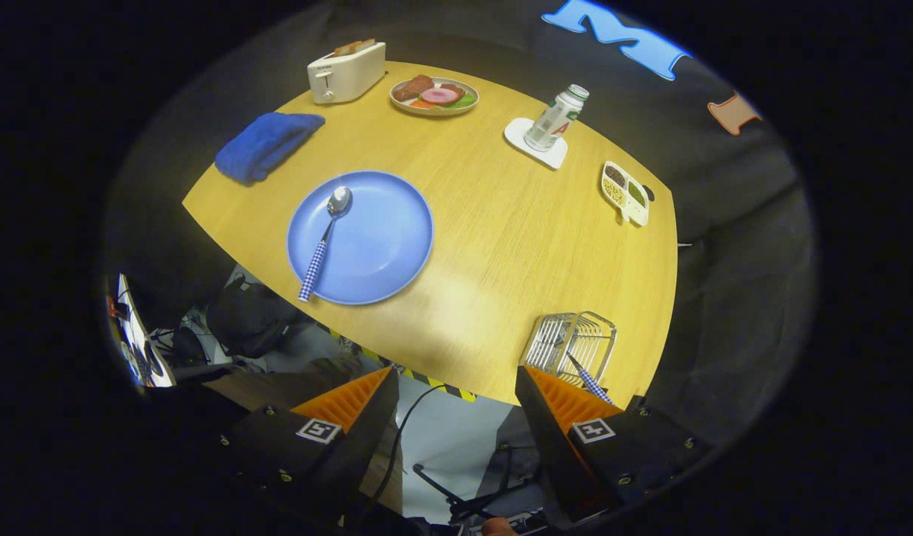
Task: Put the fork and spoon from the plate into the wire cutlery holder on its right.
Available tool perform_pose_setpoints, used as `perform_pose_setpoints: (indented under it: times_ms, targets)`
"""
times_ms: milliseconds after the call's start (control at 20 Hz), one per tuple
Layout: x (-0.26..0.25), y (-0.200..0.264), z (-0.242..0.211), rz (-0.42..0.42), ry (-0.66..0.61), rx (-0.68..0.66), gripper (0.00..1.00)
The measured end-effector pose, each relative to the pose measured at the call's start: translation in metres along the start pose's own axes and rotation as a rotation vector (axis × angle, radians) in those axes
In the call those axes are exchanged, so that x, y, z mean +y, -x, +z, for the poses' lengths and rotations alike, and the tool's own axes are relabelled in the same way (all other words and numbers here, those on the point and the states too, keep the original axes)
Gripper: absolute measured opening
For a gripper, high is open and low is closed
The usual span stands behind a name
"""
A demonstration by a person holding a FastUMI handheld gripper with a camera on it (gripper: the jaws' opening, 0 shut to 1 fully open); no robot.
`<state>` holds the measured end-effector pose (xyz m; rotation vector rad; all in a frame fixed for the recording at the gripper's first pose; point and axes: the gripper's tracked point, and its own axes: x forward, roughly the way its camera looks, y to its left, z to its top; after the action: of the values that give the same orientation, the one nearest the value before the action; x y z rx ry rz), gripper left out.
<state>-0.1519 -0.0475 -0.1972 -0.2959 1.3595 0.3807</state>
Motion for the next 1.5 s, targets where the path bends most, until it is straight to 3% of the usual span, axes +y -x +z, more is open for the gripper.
perform_pose_setpoints:
  times_ms: [550, 1000, 1500]
  targets:
    - [0.085, -0.021, 0.034, 0.139, 0.022, -0.058, 0.97]
    - [0.141, -0.047, 0.070, 0.165, -0.067, -0.152, 0.97]
    - [0.150, -0.098, 0.078, 0.190, -0.127, -0.077, 0.97]
